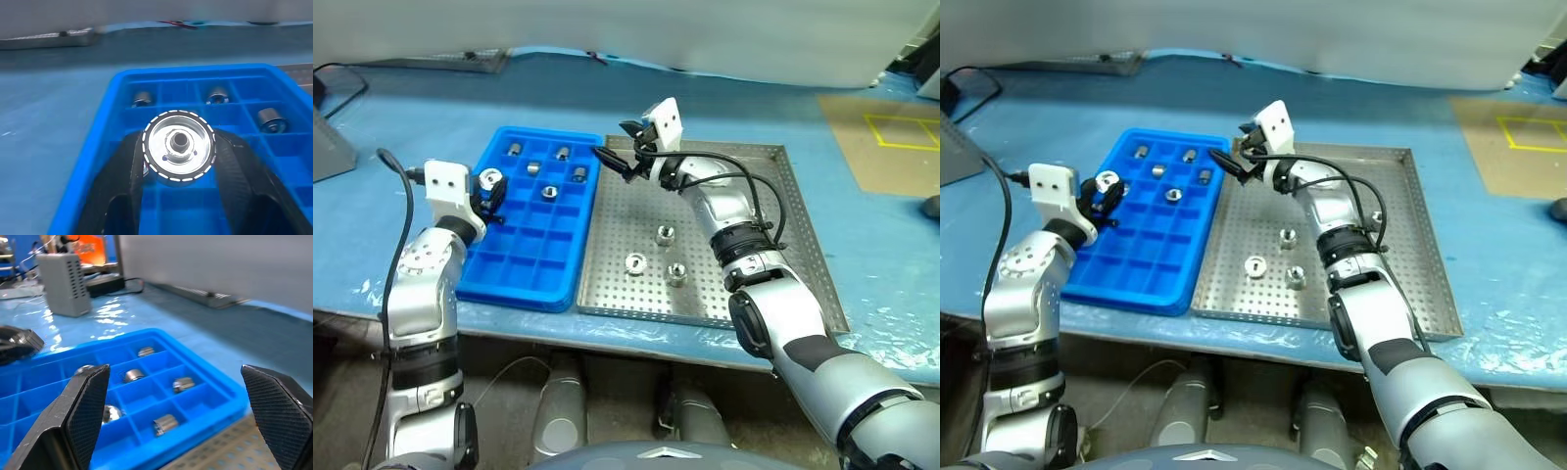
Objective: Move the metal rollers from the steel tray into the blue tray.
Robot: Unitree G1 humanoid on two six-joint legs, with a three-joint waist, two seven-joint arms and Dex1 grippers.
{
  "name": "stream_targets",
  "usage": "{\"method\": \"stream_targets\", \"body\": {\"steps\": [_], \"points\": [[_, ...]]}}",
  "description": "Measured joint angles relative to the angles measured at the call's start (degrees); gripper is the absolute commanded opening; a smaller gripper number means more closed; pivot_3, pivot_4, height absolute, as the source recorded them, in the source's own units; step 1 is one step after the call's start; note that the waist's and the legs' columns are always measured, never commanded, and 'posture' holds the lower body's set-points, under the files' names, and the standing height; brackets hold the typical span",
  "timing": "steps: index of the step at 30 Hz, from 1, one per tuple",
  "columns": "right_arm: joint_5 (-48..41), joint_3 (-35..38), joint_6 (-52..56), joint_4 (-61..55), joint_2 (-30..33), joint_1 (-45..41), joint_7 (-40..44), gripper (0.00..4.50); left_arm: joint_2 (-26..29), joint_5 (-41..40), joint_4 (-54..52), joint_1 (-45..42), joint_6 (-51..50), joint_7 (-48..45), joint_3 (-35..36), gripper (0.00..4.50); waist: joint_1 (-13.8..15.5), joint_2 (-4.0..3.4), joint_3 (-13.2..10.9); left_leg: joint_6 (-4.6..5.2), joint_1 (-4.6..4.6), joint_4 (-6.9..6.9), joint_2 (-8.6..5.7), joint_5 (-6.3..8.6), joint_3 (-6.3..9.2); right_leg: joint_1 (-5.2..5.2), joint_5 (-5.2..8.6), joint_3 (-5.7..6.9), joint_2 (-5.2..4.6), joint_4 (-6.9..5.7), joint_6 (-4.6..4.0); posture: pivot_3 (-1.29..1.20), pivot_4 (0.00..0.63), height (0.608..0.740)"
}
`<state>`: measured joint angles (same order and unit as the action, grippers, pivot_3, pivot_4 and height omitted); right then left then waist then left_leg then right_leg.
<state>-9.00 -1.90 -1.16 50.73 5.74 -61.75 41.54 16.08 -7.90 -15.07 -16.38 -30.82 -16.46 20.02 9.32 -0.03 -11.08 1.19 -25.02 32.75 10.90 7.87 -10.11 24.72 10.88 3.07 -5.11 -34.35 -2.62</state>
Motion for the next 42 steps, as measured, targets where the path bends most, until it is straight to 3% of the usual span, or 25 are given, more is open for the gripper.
{"method": "stream_targets", "body": {"steps": [11, 12, 16, 17, 21, 25, 28, 33, 42], "points": [[1.1, 0.0, -2.0, 1.3, -0.9, 0.8, 0.9, 4.50, -3.9, -0.7, -0.3, 5.0, -4.0, 11.0, 1.3, 1.69, 0.8, 0.00, 0.0, -0.56, 0.17, -0.52, 0.04, -0.34, 0.17, 0.34, 0.03, 0.05, 0.07, -0.54, 0.08, 0.30, 0.150, 0.740], [1.1, 0.0, -2.0, 0.6, -0.9, 1.5, 0.9, 4.50, -3.9, -1.1, 0.3, 4.7, -4.1, 11.2, 1.6, 2.41, 0.8, 0.00, 0.0, -0.56, 0.16, -0.52, 0.04, -0.35, 0.18, 0.35, 0.03, 0.06, 0.08, -0.53, 0.08, 0.27, 0.150, 0.740], [1.3, 0.0, -1.9, -1.4, -0.5, 3.5, 0.4, 4.50, -3.8, -3.6, 3.8, 1.6, -4.2, 10.0, 1.4, 3.61, 0.6, -0.01, 0.0, -0.56, 0.02, -0.39, 0.03, -0.40, 0.17, 0.44, 0.01, 0.05, 0.09, -0.49, 0.05, 0.21, 0.150, 0.740], [1.3, 0.0, -1.8, -2.0, -0.3, 3.7, 0.2, 4.50, -3.7, -4.7, 4.6, 0.8, -4.2, 8.9, 1.4, 3.61, 0.4, -0.01, 0.0, -0.54, -0.03, -0.33, 0.04, -0.41, 0.17, 0.47, 0.01, 0.05, 0.10, -0.48, 0.05, 0.17, 0.150, 0.740], [1.3, 0.1, 0.3, -7.4, 1.4, 5.7, -1.4, 4.50, -2.0, -15.7, 7.9, -6.7, -3.5, -5.7, -0.4, 3.61, 0.5, -0.01, 0.0, -0.46, -0.16, -0.16, 0.03, -0.47, 0.10, 0.49, 0.01, 0.03, 0.09, -0.47, 0.04, 0.03, 0.150, 0.740], [1.1, 0.9, 4.6, -18.5, 5.8, 11.8, -2.9, 4.50, 11.7, -17.7, 16.4, -16.0, -2.6, -27.8, -10.3, 3.61, -1.0, -0.02, 0.0, -0.44, 0.10, -0.19, -0.08, -0.48, -0.03, 0.34, 0.03, -0.13, 0.08, -0.46, 0.09, -0.08, 0.150, 0.740], [0.9, 4.0, 9.3, -26.9, 10.0, 18.1, -5.8, 4.50, 17.5, -17.1, 25.5, -21.5, -2.7, -45.6, -19.6, 3.61, -2.6, -0.04, 0.0, -0.46, 0.14, -0.22, -0.13, -0.50, -0.11, 0.36, 0.05, -0.25, 0.08, -0.46, 0.15, -0.18, 0.150, 0.740], [0.0, 5.5, 15.8, -39.6, 11.3, 25.0, -10.2, 4.50, 18.2, -12.1, 37.4, -33.1, 3.1, -67.1, -33.3, 3.61, -6.0, -0.04, 0.0, -0.63, 0.34, -0.46, -0.10, -0.71, -0.17, 0.37, 0.05, -0.35, 0.17, -0.48, 0.13, -0.28, 0.150, 0.740], [-0.5, 7.2, 22.4, -51.0, 11.3, 32.1, -16.2, 4.50, 11.6, 4.2, 60.2, -41.0, 25.0, -74.7, -44.9, 3.61, -9.5, -0.06, 0.0, -0.57, 0.75, -0.54, -0.06, -0.68, -0.25, 0.15, 0.05, -0.76, 0.49, -0.41, 0.11, -0.35, 0.150, 0.740]]}}
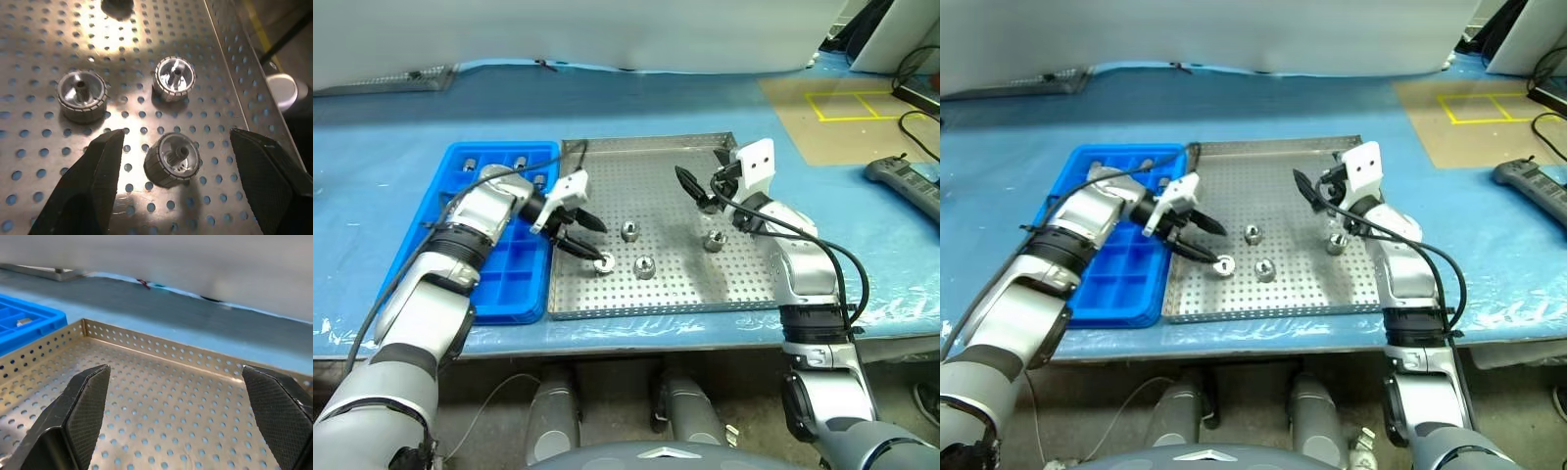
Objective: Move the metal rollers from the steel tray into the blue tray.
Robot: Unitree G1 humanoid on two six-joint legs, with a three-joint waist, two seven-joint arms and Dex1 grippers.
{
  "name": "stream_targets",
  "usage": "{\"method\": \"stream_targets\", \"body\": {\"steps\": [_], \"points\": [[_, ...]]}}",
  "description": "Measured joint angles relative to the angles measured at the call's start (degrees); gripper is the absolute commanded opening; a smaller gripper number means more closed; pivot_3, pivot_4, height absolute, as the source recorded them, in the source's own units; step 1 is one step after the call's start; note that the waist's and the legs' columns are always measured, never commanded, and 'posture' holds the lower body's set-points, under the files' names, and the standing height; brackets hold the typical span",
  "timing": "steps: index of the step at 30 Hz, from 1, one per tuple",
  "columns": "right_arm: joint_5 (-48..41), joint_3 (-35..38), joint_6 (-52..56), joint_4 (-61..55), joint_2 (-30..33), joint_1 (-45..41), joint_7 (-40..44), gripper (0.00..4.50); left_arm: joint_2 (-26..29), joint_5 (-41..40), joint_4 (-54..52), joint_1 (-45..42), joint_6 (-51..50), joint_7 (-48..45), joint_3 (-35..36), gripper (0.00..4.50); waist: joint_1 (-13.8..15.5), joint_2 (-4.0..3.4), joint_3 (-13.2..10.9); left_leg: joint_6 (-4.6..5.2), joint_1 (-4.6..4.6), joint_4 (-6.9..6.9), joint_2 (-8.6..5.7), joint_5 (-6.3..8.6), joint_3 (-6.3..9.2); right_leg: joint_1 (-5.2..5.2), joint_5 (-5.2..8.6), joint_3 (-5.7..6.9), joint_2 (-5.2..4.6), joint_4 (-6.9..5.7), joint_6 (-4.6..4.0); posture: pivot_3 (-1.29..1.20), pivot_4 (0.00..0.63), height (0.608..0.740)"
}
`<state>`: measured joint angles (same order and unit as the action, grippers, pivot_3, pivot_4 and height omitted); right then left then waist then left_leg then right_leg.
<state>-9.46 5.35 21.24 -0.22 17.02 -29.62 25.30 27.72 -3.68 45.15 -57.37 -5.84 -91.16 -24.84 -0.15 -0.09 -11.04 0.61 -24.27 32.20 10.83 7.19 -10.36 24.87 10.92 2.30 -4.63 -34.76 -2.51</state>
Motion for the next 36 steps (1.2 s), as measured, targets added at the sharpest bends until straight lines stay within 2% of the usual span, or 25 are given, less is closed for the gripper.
{"method": "stream_targets", "body": {"steps": [5, 8, 11, 15, 20, 23, 24, 27, 29, 31, 36], "points": [[-0.6, 0.1, 1.3, -3.0, -0.3, 1.4, -1.6, 4.50, -2.8, 4.8, 5.6, -1.0, 7.6, -0.1, -0.9, 3.61, -0.1, 0.00, 0.0, 0.11, 0.16, 0.04, -0.01, 0.07, -0.04, -0.19, 0.00, -0.09, -0.03, 0.03, 0.00, -0.36, 0.150, 0.740], [-0.8, 0.1, 1.6, -3.1, -0.3, 1.6, -2.4, 4.50, -4.7, 7.0, 9.1, -1.0, 11.7, 4.4, -0.3, 2.72, -0.1, 0.00, 0.0, 0.15, 0.25, 0.08, -0.01, 0.09, -0.07, -0.28, 0.00, -0.13, -0.03, 0.02, 0.00, -0.36, 0.150, 0.740], [-0.9, 0.1, 1.6, -3.1, -0.6, 1.6, -3.0, 4.50, -5.3, 7.0, 10.5, -1.0, 12.0, 5.3, 1.3, 1.84, 0.0, 0.00, 0.0, 0.15, 0.36, 0.08, 0.00, 0.09, -0.08, -0.38, 0.00, -0.13, -0.03, 0.02, 0.00, -0.34, 0.150, 0.740], [-1.0, 0.0, 1.1, -2.5, -0.9, 1.6, -3.0, 4.50, -5.0, 3.6, 10.0, -0.8, 7.3, 3.8, 5.9, 1.83, 0.0, 0.00, 0.0, 0.15, 0.37, 0.07, 0.00, 0.09, -0.08, -0.37, 0.00, -0.13, -0.03, 0.02, -0.01, -0.26, 0.150, 0.740], [-1.0, -1.3, -1.5, 5.2, -2.2, -1.8, -1.0, 4.50, 1.0, -4.3, 0.9, 3.2, -4.6, 6.5, 16.8, 1.83, -0.2, 0.01, 0.0, 0.13, 0.49, -0.01, 0.06, 0.09, -0.08, -0.35, -0.01, -0.11, -0.01, -0.01, -0.04, -0.09, 0.150, 0.740], [-1.0, -2.6, -4.4, 11.7, -3.4, -5.8, 1.3, 4.50, 1.9, -8.4, -8.2, 9.8, -9.4, 16.4, 25.5, 1.83, 0.6, -0.02, 0.0, 0.12, 0.48, -0.04, 0.07, 0.10, -0.05, -0.35, 0.00, -0.06, -0.03, 0.00, -0.07, 0.03, 0.150, 0.740], [-1.0, -3.4, -5.8, 15.0, -4.4, -8.0, 2.5, 4.50, 0.8, -10.1, -14.1, 14.4, -11.4, 23.6, 30.1, 1.83, 1.0, -0.02, 0.0, 0.13, 0.48, -0.04, 0.07, 0.11, -0.06, -0.36, 0.00, -0.07, -0.03, 0.01, -0.07, 0.05, 0.150, 0.740], [-0.9, -5.0, -9.1, 22.1, -6.2, -12.4, 5.2, 4.50, -3.3, -11.9, -28.9, 26.0, -15.2, 39.5, 38.1, 1.83, 2.3, -0.02, 0.0, 0.19, 0.33, -0.03, 0.12, 0.15, -0.04, -0.30, 0.03, 0.03, -0.06, 0.04, -0.11, 0.13, 0.150, 0.740], [-0.8, -5.3, -11.4, 27.0, -6.9, -15.0, 6.9, 4.50, -6.1, -11.7, -37.9, 33.7, -17.3, 48.7, 40.9, 1.83, 3.6, 0.02, 0.0, 0.20, 0.17, -0.03, 0.22, 0.15, -0.01, -0.23, 0.06, 0.19, -0.05, 0.06, -0.14, 0.19, 0.150, 0.740], [-0.7, -5.5, -13.0, 30.5, -7.5, -16.5, 7.9, 4.50, -8.0, -11.8, -42.5, 36.7, -18.8, 54.5, 42.5, 1.83, 5.1, 0.04, 0.0, 0.17, 0.11, -0.03, 0.26, 0.14, 0.01, -0.23, 0.07, 0.32, -0.05, 0.04, -0.16, 0.22, 0.150, 0.740], [-0.5, -6.8, -16.6, 36.5, -10.7, -19.4, 10.7, 4.50, -9.3, -11.1, -49.2, 38.6, -19.7, 65.5, 43.3, 1.83, 7.9, 0.03, 0.0, 0.14, 0.23, -0.01, 0.30, 0.13, 0.14, -0.44, 0.08, 0.45, -0.09, -0.02, -0.14, 0.23, 0.150, 0.740]]}}
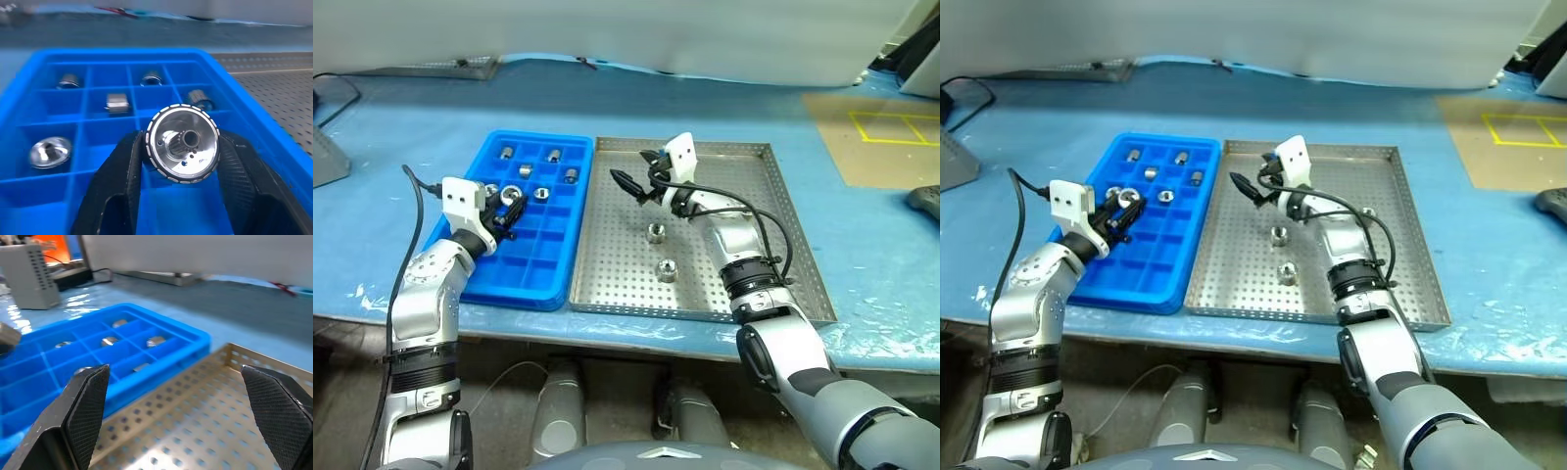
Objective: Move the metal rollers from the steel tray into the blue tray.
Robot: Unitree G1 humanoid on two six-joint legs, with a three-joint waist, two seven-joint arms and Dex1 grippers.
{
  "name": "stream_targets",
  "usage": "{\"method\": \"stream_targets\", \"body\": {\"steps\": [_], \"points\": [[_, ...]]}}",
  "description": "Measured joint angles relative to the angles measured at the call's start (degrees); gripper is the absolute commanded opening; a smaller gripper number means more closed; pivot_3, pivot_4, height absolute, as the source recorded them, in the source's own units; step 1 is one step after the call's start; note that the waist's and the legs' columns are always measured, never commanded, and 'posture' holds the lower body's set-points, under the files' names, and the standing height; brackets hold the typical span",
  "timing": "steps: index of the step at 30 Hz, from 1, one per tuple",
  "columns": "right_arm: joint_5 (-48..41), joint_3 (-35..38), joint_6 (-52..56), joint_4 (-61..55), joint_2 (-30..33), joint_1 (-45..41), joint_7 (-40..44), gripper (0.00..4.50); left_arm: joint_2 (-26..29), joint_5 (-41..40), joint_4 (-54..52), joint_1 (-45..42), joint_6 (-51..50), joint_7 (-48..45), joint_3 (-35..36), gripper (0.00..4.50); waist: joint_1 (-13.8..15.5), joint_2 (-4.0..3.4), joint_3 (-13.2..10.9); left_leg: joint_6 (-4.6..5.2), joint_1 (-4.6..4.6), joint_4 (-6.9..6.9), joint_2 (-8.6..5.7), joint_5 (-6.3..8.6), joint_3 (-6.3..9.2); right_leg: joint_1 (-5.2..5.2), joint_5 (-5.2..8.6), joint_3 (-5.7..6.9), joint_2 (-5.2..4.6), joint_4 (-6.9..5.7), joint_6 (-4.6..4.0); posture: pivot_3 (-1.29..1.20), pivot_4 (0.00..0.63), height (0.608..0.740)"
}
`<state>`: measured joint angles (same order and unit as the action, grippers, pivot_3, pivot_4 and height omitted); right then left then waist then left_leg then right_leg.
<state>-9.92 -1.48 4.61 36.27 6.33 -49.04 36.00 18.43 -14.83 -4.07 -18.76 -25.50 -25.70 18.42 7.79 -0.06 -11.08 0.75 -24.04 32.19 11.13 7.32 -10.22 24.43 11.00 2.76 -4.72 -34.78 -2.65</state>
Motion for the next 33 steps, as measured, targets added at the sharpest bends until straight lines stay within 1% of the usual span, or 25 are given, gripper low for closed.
{"method": "stream_targets", "body": {"steps": [7, 9, 10, 11, 12, 13, 15, 18, 20, 21, 23, 24, 25, 27, 28, 30, 33], "points": [[0.8, -0.3, -1.2, 1.0, 0.0, 0.1, 0.5, 4.50, 0.6, 2.9, 3.1, -0.6, 0.0, 6.2, -1.7, 1.83, 0.5, 0.01, 0.0, -0.07, 0.01, -0.05, -0.13, -0.04, 0.11, 0.01, 0.01, 0.00, -0.08, 0.02, 0.06, 0.19, 0.150, 0.740], [0.8, -0.3, -1.2, 1.0, 0.1, 0.3, 0.1, 4.50, 0.6, 3.5, 5.1, -0.7, 0.0, 6.8, -2.8, 2.55, 0.5, 0.01, 0.0, -0.08, -0.01, -0.07, -0.13, -0.05, 0.11, 0.05, 0.02, 0.00, -0.07, 0.03, 0.07, 0.17, 0.150, 0.740], [0.8, -0.3, -1.2, 0.9, 0.2, 0.6, 0.0, 4.50, 0.6, 3.5, 6.0, -0.8, 0.0, 7.0, -3.3, 2.81, 0.5, 0.01, 0.0, -0.09, -0.05, -0.07, -0.12, -0.05, 0.11, 0.09, 0.02, 0.00, -0.07, 0.04, 0.07, 0.16, 0.150, 0.740], [0.8, -0.2, -1.2, 0.8, 0.2, 0.9, -0.1, 4.50, 0.4, 3.5, 6.7, -1.0, -0.2, 7.2, -3.5, 3.19, 0.4, 0.01, 0.0, -0.10, -0.12, -0.07, -0.12, -0.06, 0.11, 0.15, 0.02, 0.00, -0.07, 0.04, 0.07, 0.15, 0.150, 0.740], [0.9, -0.2, -1.2, 0.6, 0.3, 1.2, -0.3, 4.50, 0.4, 3.4, 7.2, -1.4, -0.3, 7.2, -3.6, 3.47, 0.3, 0.01, 0.0, -0.10, -0.20, -0.07, -0.12, -0.07, 0.10, 0.21, 0.02, 0.00, -0.07, 0.03, 0.06, 0.14, 0.150, 0.740], [1.0, -0.2, -1.2, 0.2, 0.4, 1.7, -0.5, 4.50, 0.5, 3.4, 7.9, -2.2, -0.7, 7.2, -3.9, 3.86, 0.3, 0.01, 0.0, -0.11, -0.23, -0.07, -0.13, -0.07, 0.10, 0.24, 0.02, 0.00, -0.06, 0.02, 0.06, 0.11, 0.150, 0.740], [1.1, -0.3, -1.2, -0.5, 0.7, 2.5, -1.0, 4.50, 1.8, 3.6, 9.8, -4.4, -1.0, 6.7, -4.9, 4.46, 0.1, 0.01, 0.0, -0.12, -0.26, -0.06, -0.13, -0.08, 0.10, 0.28, 0.01, 0.00, -0.05, 0.02, 0.06, 0.06, 0.150, 0.740], [1.4, -0.1, -0.6, -3.6, 2.9, 4.1, -2.2, 4.50, 5.5, 4.1, 18.1, -11.8, 2.5, 1.2, -7.1, 4.46, -0.2, 0.01, 0.0, -0.16, -0.27, -0.06, -0.17, -0.11, 0.10, 0.27, 0.00, -0.02, -0.06, 0.00, 0.09, -0.07, 0.150, 0.740], [1.4, 1.4, 0.6, -7.7, 5.2, 5.8, -3.9, 4.50, 5.8, 2.7, 26.4, -20.2, 6.5, -6.9, -8.3, 4.46, -0.2, 0.01, 0.0, -0.18, -0.25, -0.05, -0.28, -0.13, 0.06, 0.17, -0.03, -0.04, -0.14, 0.02, 0.16, -0.14, 0.150, 0.740], [1.3, 2.0, 1.2, -8.9, 5.8, 6.3, -4.6, 4.50, 5.8, 2.3, 28.4, -22.8, 7.8, -9.6, -8.9, 4.46, -0.4, 0.02, 0.0, -0.19, -0.21, -0.03, -0.34, -0.13, 0.03, 0.15, -0.05, -0.06, -0.23, 0.02, 0.19, -0.19, 0.150, 0.740], [0.8, 4.0, 3.6, -15.7, 7.9, 9.7, -6.8, 4.50, 4.7, 2.2, 37.2, -31.0, 12.1, -19.6, -12.4, 4.46, -1.0, 0.03, 0.0, -0.15, -0.04, -0.02, -0.48, -0.11, -0.09, -0.03, -0.05, -0.19, -0.32, 0.13, 0.22, -0.27, 0.150, 0.740], [0.8, 4.7, 4.6, -18.0, 8.3, 10.8, -7.6, 4.50, 4.5, 2.6, 39.7, -33.0, 13.6, -23.2, -14.3, 4.46, -1.8, 0.05, 0.0, -0.07, 0.03, -0.01, -0.56, -0.06, -0.14, -0.07, -0.05, -0.34, -0.34, 0.14, 0.22, -0.32, 0.150, 0.740], [0.7, 5.8, 6.3, -22.4, 9.6, 13.5, -8.9, 4.50, 3.5, 3.9, 44.6, -36.3, 15.9, -28.5, -17.3, 4.46, -2.4, 0.05, 0.0, -0.06, 0.02, 0.00, -0.70, -0.07, -0.15, -0.09, 0.03, -0.44, -0.37, 0.14, 0.35, -0.32, 0.150, 0.740], [0.6, 7.8, 9.3, -28.5, 11.2, 17.6, -10.9, 4.50, 1.4, 6.1, 51.9, -39.7, 18.8, -35.4, -21.3, 4.46, -3.9, 0.07, 0.0, 0.08, 0.06, 0.01, -0.80, 0.01, -0.26, -0.08, 0.11, -0.68, -0.37, 0.14, 0.52, -0.40, 0.150, 0.740], [0.4, 8.9, 10.9, -31.7, 11.8, 19.9, -11.9, 4.50, -0.1, 7.1, 56.4, -41.4, 20.1, -38.1, -22.8, 4.46, -4.4, 0.07, 0.0, 0.15, 0.04, 0.02, -0.80, 0.05, -0.29, -0.07, 0.15, -0.71, -0.36, 0.15, 0.58, -0.40, 0.150, 0.740], [0.2, 10.5, 13.8, -37.1, 12.5, 23.5, -13.7, 4.50, -2.7, 9.4, 64.2, -43.8, 22.6, -41.4, -25.0, 4.46, -6.5, 0.08, 0.0, 0.26, 0.01, 0.02, -0.78, 0.12, -0.36, -0.01, 0.20, -0.77, -0.33, 0.17, 0.66, -0.44, 0.150, 0.740], [-0.1, 12.1, 17.4, -43.2, 13.2, 27.0, -15.9, 4.50, -6.2, 12.8, 71.9, -46.5, 25.9, -42.2, -26.8, 4.46, -9.1, 0.08, 0.0, 0.45, 0.01, 0.01, -0.79, 0.26, -0.46, 0.12, 0.22, -0.78, -0.23, 0.19, 0.66, -0.48, 0.150, 0.740]]}}
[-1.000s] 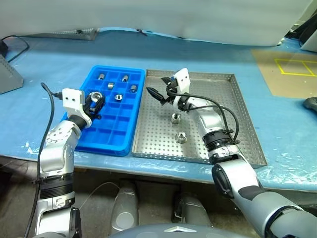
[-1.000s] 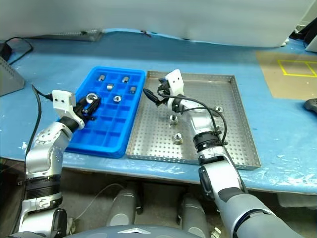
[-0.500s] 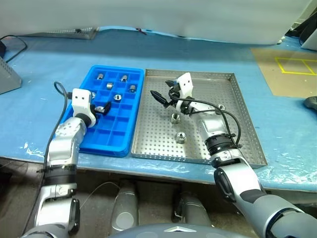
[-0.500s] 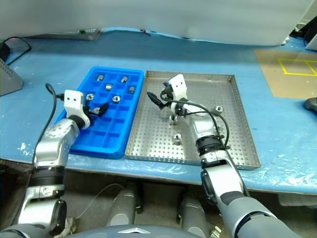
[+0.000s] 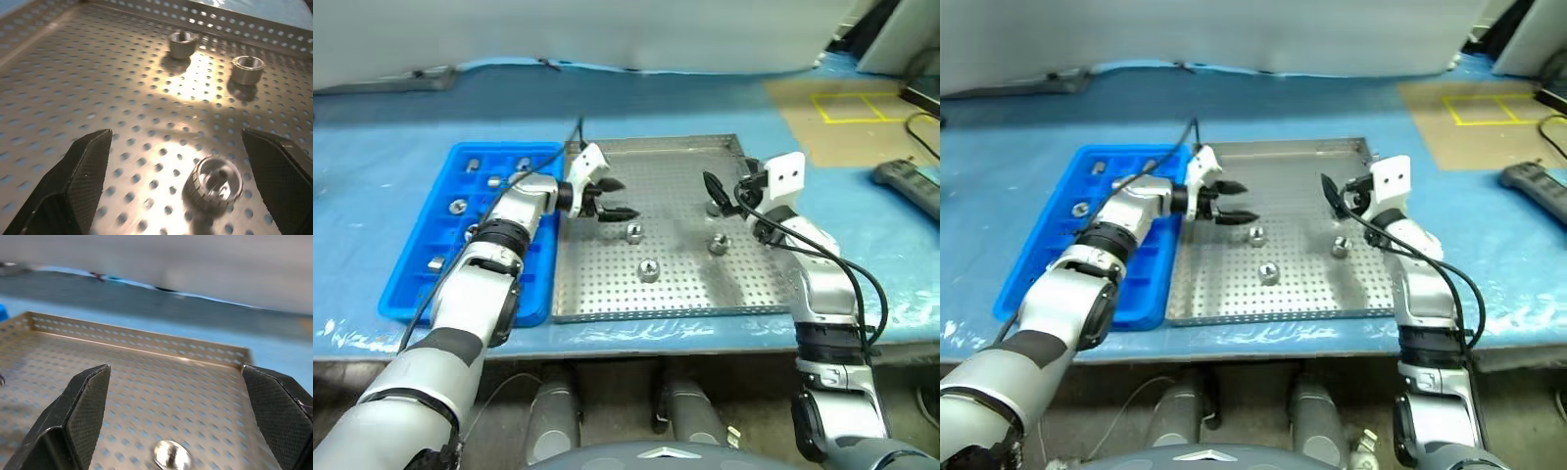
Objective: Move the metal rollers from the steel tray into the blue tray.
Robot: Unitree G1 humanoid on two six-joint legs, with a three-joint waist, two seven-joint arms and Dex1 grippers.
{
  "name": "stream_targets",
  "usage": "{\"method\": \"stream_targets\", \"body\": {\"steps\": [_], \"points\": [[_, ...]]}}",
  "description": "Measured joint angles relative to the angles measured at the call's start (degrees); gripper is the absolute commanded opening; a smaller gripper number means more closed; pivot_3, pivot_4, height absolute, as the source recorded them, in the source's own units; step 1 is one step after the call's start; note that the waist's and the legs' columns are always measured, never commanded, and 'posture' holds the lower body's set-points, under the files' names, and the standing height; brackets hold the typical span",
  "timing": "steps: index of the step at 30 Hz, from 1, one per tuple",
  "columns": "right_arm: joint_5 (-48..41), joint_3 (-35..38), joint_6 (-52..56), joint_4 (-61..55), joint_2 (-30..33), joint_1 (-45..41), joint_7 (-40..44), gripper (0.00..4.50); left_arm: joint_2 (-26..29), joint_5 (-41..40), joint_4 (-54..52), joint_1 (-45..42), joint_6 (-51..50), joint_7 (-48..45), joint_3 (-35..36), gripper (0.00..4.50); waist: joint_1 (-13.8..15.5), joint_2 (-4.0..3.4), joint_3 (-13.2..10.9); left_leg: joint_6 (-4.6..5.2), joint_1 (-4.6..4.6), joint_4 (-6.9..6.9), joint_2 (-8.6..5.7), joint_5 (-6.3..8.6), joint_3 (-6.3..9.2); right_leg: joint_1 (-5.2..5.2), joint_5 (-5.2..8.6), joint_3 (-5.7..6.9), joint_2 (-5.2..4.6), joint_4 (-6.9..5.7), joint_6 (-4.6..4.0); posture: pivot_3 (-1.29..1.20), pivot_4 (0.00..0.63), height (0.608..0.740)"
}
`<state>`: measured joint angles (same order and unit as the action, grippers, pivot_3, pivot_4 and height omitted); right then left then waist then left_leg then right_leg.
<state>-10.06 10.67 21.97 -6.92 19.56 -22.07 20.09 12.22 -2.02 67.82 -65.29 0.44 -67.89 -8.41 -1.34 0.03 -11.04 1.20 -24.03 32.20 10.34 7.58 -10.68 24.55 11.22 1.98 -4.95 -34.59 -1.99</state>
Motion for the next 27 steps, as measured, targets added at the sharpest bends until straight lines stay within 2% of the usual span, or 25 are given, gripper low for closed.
{"method": "stream_targets", "body": {"steps": [5, 8, 13, 19, 24, 27], "points": [[-0.4, 1.1, 3.1, -5.6, 0.1, 2.9, -2.4, 4.50, -2.0, 5.2, 5.5, -1.1, 4.5, 4.2, -1.8, 4.46, -1.8, 0.00, 0.0, 0.00, 0.09, 0.07, 0.06, 0.00, -0.01, -0.03, 0.01, -0.01, 0.01, -0.02, 0.02, -0.52, 0.150, 0.740], [-0.5, 1.2, 3.8, -6.4, 0.1, 3.6, -3.1, 4.50, -2.1, 7.0, 6.9, -0.9, 5.2, 5.0, -2.3, 3.55, -2.3, 0.00, 0.0, 0.08, 0.03, 0.19, 0.04, 0.05, -0.01, -0.04, 0.00, -0.08, -0.07, -0.01, 0.04, -0.50, 0.150, 0.740], [-0.9, 1.0, 3.9, -5.9, 0.1, 3.0, -3.5, 4.50, 0.0, 8.3, 7.0, -0.3, 6.0, 3.8, -2.1, 1.78, -2.5, 0.00, 0.0, 0.24, 0.03, 0.27, -0.04, 0.14, -0.01, -0.11, -0.03, -0.15, -0.12, -0.01, -0.01, -0.43, 0.150, 0.740], [-0.9, -0.6, 1.7, 0.2, -0.4, -1.6, -2.4, 4.50, 2.3, 4.7, 6.4, 1.0, 4.0, 2.3, 3.7, 1.71, -2.0, 0.00, 0.0, 0.24, 0.00, 0.25, -0.02, 0.14, -0.01, -0.11, -0.04, -0.10, -0.13, -0.03, -0.03, -0.34, 0.150, 0.740], [-0.8, -3.8, -1.4, 7.8, -2.4, -6.6, -0.2, 4.50, 2.7, -6.1, 1.3, 0.5, -3.4, 3.6, 15.1, 1.71, -0.4, -0.01, 0.0, 0.25, 0.02, 0.26, 0.00, 0.15, -0.02, -0.09, -0.05, -0.10, -0.15, -0.08, -0.06, -0.22, 0.150, 0.740], [-0.5, -5.8, -3.9, 12.1, -3.4, -9.5, 1.3, 4.50, 4.6, -9.6, -4.2, 0.3, -7.4, 4.9, 18.1, 1.71, 0.7, -0.01, 0.0, 0.23, 0.06, 0.21, 0.03, 0.14, -0.02, -0.10, -0.04, -0.08, -0.14, -0.10, -0.07, -0.16, 0.150, 0.740]]}}
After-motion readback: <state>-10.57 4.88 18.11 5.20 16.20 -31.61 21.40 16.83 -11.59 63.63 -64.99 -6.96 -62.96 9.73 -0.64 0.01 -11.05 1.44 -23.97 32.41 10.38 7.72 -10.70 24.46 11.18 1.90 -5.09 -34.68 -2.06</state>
